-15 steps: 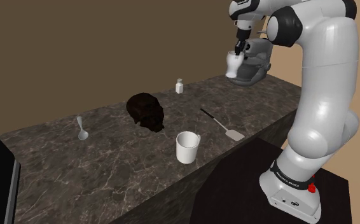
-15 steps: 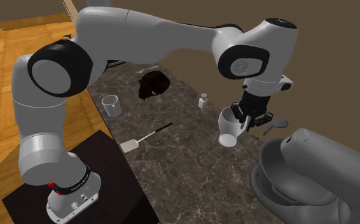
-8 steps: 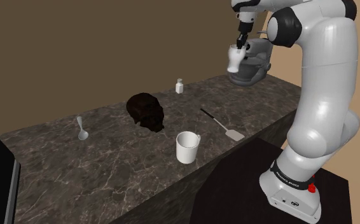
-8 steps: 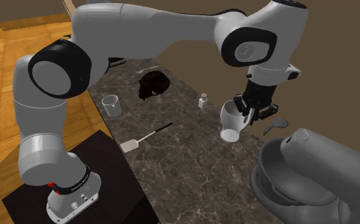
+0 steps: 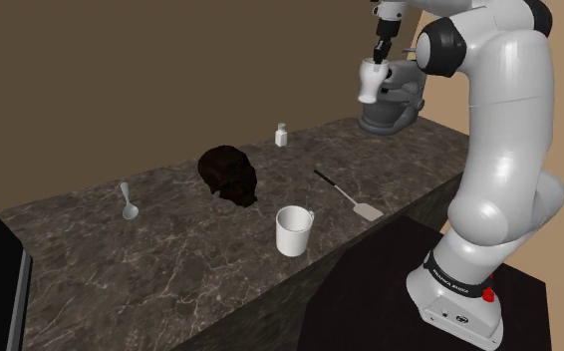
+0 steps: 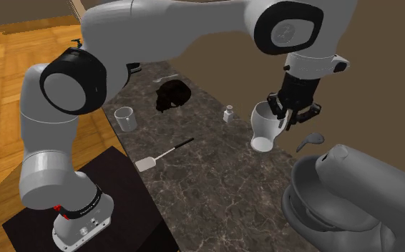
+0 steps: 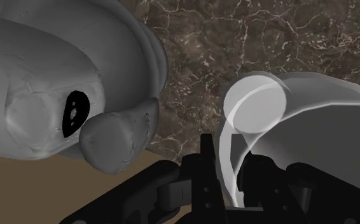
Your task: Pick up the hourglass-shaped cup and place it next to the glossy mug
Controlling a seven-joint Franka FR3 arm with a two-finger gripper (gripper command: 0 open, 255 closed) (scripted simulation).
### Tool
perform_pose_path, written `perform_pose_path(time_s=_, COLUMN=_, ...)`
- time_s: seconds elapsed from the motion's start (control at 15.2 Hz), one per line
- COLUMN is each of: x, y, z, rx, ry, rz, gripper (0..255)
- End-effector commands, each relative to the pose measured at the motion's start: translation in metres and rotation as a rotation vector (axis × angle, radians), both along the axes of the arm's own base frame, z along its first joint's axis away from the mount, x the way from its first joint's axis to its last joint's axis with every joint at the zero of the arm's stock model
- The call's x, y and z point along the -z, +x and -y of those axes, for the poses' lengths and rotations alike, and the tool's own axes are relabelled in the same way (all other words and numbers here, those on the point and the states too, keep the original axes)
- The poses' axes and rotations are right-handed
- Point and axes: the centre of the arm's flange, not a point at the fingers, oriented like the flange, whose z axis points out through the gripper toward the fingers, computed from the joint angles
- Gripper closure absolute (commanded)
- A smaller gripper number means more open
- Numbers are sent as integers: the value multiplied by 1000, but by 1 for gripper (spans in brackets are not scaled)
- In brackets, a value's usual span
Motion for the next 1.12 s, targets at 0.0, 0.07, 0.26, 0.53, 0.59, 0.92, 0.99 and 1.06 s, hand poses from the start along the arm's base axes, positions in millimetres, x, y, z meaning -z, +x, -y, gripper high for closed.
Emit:
perform_pose_path(time_s=0.0, x=-10, y=-1, z=-1, rx=0, ry=0, rz=0, gripper=255)
perform_pose_path(time_s=0.07, x=-15, y=-1, z=-1, rx=0, ry=0, rz=0, gripper=255)
perform_pose_path(time_s=0.26, x=-19, y=-11, z=-26, rx=0, ry=0, rz=0, gripper=255)
perform_pose_path(time_s=0.53, x=-19, y=-30, z=-75, rx=0, ry=0, rz=0, gripper=255)
perform_pose_path(time_s=0.59, x=-19, y=-35, z=-87, rx=0, ry=0, rz=0, gripper=255)
perform_pose_path(time_s=0.92, x=-19, y=-60, z=-148, rx=0, ry=0, rz=0, gripper=255)
perform_pose_path(time_s=0.99, x=-19, y=-65, z=-160, rx=0, ry=0, rz=0, gripper=255)
perform_pose_path(time_s=1.06, x=-19, y=-70, z=-172, rx=0, ry=0, rz=0, gripper=255)
